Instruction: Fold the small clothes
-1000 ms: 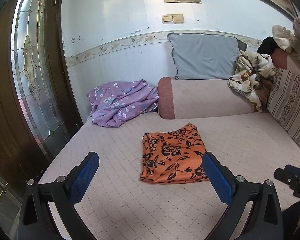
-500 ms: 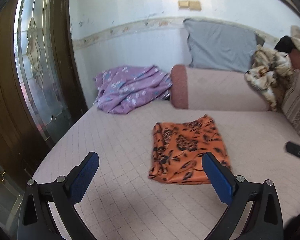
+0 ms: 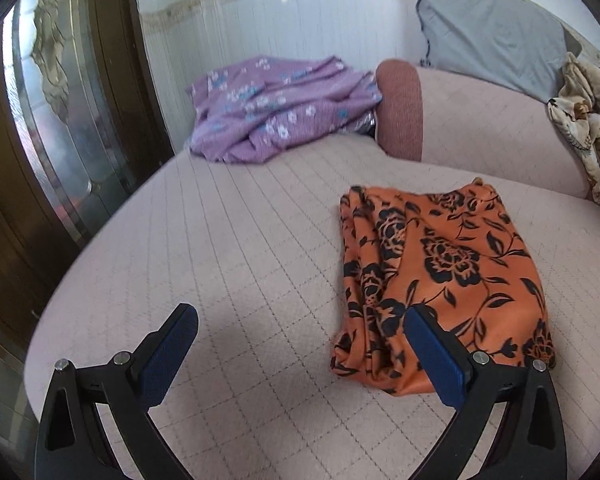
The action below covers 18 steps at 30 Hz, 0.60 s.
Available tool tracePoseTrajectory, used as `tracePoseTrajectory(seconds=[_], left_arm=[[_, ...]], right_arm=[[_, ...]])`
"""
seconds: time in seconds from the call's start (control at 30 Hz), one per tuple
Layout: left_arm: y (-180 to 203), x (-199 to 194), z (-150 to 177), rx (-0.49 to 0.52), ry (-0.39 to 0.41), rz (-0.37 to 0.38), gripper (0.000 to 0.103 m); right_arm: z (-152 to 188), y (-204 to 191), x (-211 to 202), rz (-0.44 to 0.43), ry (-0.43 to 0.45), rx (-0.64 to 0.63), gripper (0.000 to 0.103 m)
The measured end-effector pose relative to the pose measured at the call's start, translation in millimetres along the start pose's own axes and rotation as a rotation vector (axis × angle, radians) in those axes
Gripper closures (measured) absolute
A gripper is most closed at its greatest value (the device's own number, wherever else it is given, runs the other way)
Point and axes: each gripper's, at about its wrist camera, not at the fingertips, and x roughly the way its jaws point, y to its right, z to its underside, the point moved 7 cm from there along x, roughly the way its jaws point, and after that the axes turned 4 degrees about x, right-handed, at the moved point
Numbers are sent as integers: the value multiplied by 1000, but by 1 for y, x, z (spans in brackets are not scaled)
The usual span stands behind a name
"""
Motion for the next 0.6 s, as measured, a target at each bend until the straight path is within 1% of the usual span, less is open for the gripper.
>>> tracePoseTrajectory(seconds=[0.07, 0.17, 0.3, 0.37, 0.43, 0.53, 0.57, 0.6], left_arm=[[-1, 10, 1, -8, -26, 10, 1], [-2, 23, 1, -15, -56, 27, 1], [3, 36, -3, -13, -76, 54, 1], [6, 42, -6, -9, -87, 71, 1], [9, 48, -9, -10, -95, 88, 1], [16, 57, -12, -22, -119, 130, 1], [19, 61, -13, -27, -133, 151, 1], [24, 66, -13, -36, -158, 192, 1]], right_arm=[[-6, 12, 31, -12, -58, 54, 23], [-14, 28, 64, -20, -102, 111, 23], [-22, 45, 99, -38, -152, 166, 23], [-21, 50, 116, -43, -196, 178, 23], [-18, 52, 131, -80, -240, 204, 21], [-22, 46, 142, -134, -222, 203, 20], [-23, 44, 148, -155, -227, 211, 20], [-24, 40, 154, -179, -233, 220, 20]])
